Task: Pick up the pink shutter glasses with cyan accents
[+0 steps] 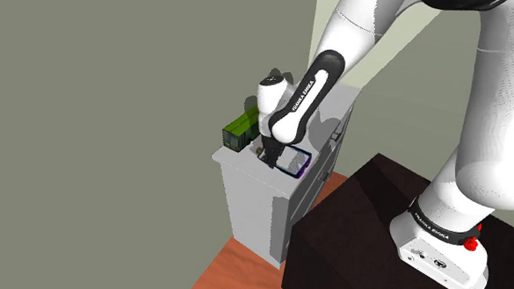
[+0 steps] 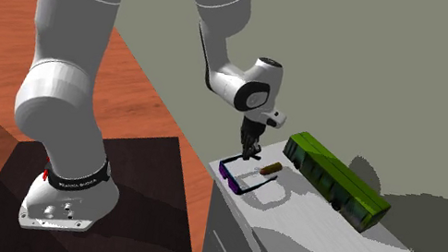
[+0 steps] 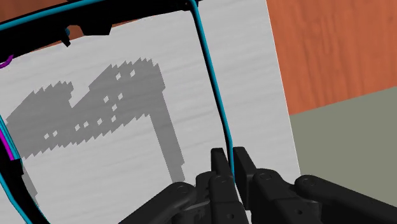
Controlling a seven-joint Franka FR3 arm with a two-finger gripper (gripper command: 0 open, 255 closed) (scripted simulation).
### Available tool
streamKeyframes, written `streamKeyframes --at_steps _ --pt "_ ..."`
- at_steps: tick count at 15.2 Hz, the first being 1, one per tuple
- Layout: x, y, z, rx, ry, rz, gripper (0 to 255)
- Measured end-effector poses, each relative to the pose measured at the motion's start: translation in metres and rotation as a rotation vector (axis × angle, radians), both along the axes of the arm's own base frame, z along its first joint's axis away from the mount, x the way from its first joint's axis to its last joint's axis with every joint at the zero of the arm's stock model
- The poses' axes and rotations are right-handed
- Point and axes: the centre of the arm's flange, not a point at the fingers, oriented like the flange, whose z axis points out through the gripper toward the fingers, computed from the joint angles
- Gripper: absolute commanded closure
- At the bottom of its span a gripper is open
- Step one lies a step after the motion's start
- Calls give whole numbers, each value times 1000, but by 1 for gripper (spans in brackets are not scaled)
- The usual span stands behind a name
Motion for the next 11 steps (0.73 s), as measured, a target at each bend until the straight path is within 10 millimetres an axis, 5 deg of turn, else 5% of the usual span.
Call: streamKeyframes --at_steps 11 --pt "1 -1 55 0 0 0 255"
